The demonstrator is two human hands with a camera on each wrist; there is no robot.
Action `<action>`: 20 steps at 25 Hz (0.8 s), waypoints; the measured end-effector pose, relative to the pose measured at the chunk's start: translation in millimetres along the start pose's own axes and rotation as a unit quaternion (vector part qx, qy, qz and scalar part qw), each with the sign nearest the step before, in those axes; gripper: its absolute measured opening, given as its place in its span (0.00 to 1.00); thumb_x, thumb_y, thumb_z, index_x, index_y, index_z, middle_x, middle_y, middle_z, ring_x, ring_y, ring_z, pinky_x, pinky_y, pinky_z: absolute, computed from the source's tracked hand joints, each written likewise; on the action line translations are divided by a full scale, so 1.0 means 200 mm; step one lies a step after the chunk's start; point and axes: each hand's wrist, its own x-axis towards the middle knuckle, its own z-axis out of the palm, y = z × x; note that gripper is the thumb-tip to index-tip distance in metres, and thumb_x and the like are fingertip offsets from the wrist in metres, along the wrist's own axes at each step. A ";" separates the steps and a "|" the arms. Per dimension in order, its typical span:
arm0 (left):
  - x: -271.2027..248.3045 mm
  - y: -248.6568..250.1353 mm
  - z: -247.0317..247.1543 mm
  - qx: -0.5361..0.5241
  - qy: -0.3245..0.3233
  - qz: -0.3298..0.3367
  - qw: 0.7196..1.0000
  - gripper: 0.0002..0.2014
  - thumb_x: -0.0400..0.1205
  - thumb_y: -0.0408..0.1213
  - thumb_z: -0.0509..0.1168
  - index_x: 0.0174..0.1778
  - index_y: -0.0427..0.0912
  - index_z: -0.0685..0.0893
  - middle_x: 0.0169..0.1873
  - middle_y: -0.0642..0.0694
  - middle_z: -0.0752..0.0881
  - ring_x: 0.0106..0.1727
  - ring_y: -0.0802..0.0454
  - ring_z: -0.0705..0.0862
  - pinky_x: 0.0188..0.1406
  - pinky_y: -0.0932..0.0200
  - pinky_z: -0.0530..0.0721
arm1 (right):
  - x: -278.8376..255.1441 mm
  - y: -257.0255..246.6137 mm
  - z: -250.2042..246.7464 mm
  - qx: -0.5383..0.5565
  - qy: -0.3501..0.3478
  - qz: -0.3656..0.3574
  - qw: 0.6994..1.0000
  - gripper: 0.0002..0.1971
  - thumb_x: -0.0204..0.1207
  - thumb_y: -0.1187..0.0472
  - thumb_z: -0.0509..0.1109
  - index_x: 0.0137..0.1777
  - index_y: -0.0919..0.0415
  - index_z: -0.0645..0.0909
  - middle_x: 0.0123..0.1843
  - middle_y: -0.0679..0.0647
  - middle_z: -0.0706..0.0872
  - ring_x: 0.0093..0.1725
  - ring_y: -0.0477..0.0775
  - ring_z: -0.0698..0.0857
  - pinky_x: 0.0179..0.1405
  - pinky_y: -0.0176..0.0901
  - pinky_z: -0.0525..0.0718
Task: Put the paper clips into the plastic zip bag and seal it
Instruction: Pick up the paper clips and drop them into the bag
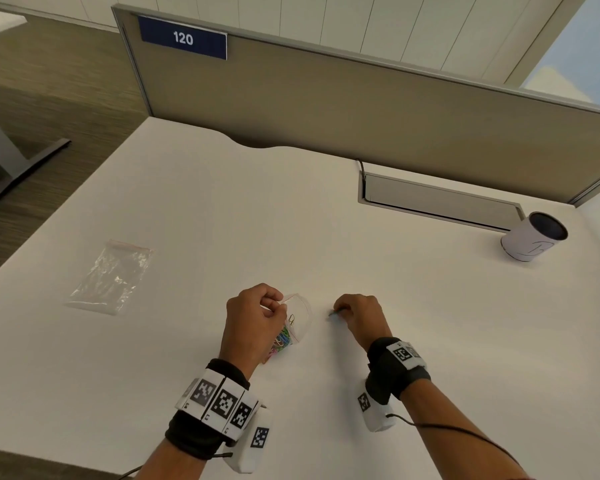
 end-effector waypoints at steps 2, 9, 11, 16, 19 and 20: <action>0.00 0.00 0.00 0.003 -0.001 0.000 1.000 0.03 0.77 0.31 0.71 0.45 0.37 0.87 0.38 0.42 0.90 0.35 0.49 0.92 0.36 0.54 0.91 | -0.01 -0.04 -0.05 0.124 0.035 0.064 0.990 0.05 0.71 0.72 0.71 0.40 0.64 0.88 0.32 0.58 0.89 0.32 0.54 0.83 0.36 0.37 0.79; 0.00 0.02 0.01 0.004 -0.013 -0.002 1.000 0.05 0.77 0.32 0.72 0.47 0.38 0.86 0.40 0.44 0.89 0.40 0.48 0.91 0.32 0.65 0.86 | -0.13 -0.38 -0.21 0.514 -0.034 0.074 0.854 0.07 0.70 0.75 0.74 0.48 0.73 0.86 0.41 0.62 0.90 0.40 0.55 0.90 0.46 0.44 0.90; -0.01 0.02 0.01 -0.001 -0.019 -0.006 1.000 0.05 0.77 0.32 0.72 0.47 0.39 0.85 0.41 0.45 0.88 0.42 0.47 0.91 0.31 0.66 0.86 | -0.15 -0.45 -0.19 0.478 -0.060 0.067 0.874 0.07 0.70 0.74 0.75 0.48 0.72 0.86 0.42 0.64 0.91 0.42 0.58 0.90 0.49 0.48 0.91; -0.02 0.02 0.00 -0.001 -0.005 0.003 1.000 0.05 0.77 0.31 0.71 0.47 0.38 0.86 0.40 0.45 0.88 0.41 0.48 0.91 0.31 0.67 0.86 | -0.16 -0.54 -0.13 0.251 -0.019 0.051 0.966 0.06 0.71 0.71 0.74 0.47 0.67 0.88 0.43 0.64 0.92 0.40 0.55 0.90 0.46 0.40 0.89; -0.02 0.02 0.00 -0.003 -0.003 0.001 1.000 0.05 0.77 0.31 0.72 0.47 0.38 0.86 0.40 0.44 0.89 0.39 0.48 0.91 0.36 0.60 0.89 | -0.15 -0.55 -0.13 0.168 -0.046 0.035 0.984 0.10 0.76 0.69 0.70 0.56 0.66 0.86 0.52 0.61 0.91 0.50 0.53 0.89 0.44 0.29 0.83; -0.03 0.02 0.00 0.000 -0.003 0.002 1.000 0.05 0.77 0.32 0.72 0.48 0.39 0.86 0.39 0.44 0.89 0.38 0.49 0.91 0.37 0.60 0.89 | -0.15 -0.55 -0.13 0.149 -0.063 0.027 0.986 0.12 0.77 0.70 0.68 0.59 0.65 0.85 0.55 0.60 0.90 0.53 0.53 0.89 0.42 0.25 0.80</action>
